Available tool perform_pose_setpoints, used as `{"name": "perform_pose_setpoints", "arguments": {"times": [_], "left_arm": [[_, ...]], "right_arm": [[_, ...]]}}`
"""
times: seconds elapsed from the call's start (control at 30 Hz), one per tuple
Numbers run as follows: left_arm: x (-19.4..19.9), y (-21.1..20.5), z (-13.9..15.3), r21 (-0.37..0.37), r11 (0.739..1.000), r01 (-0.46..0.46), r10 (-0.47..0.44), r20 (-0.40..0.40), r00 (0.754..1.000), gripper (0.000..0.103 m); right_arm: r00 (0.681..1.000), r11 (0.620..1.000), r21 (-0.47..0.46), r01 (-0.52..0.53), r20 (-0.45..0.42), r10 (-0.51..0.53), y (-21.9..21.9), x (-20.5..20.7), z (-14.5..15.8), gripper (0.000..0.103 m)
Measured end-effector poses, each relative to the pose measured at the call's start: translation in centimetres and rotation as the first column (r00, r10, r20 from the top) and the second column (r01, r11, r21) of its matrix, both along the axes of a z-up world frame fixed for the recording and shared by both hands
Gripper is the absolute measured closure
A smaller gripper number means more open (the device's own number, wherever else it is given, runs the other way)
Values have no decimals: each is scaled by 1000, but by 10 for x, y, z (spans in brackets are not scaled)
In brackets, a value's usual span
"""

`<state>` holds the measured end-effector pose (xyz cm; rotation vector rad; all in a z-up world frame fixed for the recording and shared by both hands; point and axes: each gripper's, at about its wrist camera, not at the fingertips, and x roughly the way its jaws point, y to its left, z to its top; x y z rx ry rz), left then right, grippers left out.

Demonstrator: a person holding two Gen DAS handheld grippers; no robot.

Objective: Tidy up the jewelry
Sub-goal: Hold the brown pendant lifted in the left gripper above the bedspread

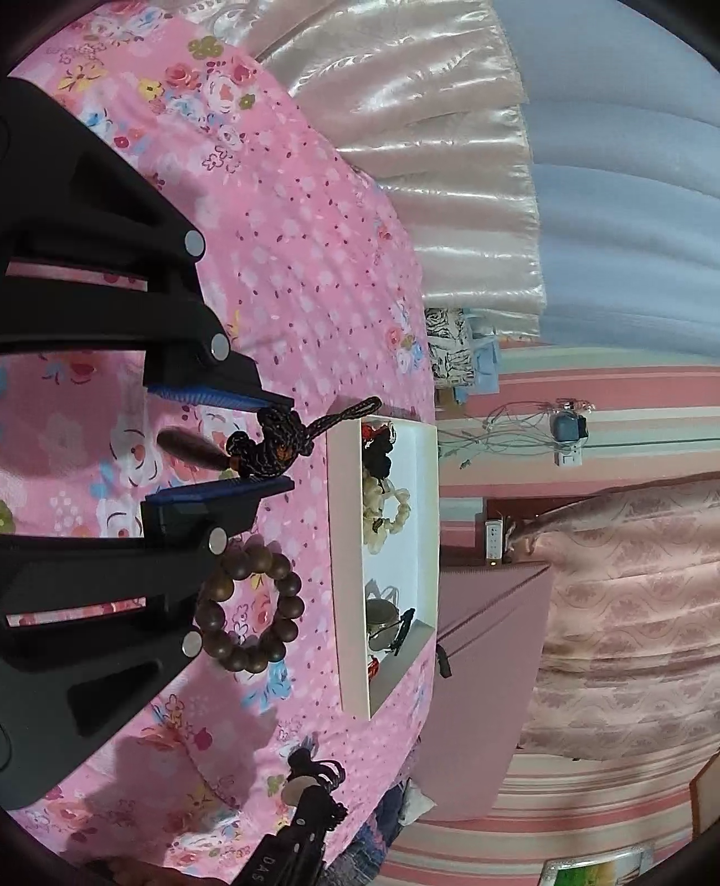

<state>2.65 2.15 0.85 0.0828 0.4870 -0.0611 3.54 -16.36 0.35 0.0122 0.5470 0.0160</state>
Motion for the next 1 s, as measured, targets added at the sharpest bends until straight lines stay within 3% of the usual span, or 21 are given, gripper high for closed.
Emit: {"name": "perform_pose_setpoints", "arguments": {"times": [1.0], "left_arm": [[0, -3, 0, 10, 1000, 0, 0, 11, 1000, 81]], "right_arm": [[1000, 1000, 4, -1, -7, 1, 0, 2, -1, 89]]}}
